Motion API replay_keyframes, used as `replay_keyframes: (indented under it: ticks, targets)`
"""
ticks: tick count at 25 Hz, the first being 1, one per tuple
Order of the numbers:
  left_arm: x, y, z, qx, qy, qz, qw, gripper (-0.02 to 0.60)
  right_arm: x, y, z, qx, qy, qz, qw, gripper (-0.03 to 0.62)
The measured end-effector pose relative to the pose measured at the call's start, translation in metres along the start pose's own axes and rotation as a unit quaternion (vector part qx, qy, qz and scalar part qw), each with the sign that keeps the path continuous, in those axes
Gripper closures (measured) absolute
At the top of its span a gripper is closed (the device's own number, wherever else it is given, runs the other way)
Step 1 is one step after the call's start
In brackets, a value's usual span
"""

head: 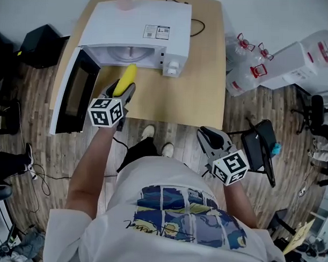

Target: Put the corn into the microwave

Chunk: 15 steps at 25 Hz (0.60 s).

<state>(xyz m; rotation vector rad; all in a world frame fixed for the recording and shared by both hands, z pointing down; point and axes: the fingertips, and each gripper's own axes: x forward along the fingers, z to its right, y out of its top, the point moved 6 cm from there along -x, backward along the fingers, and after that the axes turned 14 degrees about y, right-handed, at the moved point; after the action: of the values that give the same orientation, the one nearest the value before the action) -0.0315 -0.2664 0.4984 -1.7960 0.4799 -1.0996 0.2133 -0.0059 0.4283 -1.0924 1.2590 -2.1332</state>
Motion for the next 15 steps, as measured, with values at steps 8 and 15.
replay_keyframes:
  ticks: [8, 15]
  targets:
    - [0.092, 0.008, -0.026, 0.04, 0.017, -0.018, 0.9989, 0.33, 0.013, 0.032, 0.024, 0.024, -0.057, 0.012, 0.998, 0.548]
    - [0.157, 0.016, -0.033, 0.065, 0.006, -0.028, 0.9975, 0.33, 0.029, 0.038, 0.035, 0.046, -0.103, 0.004, 0.994, 0.548]
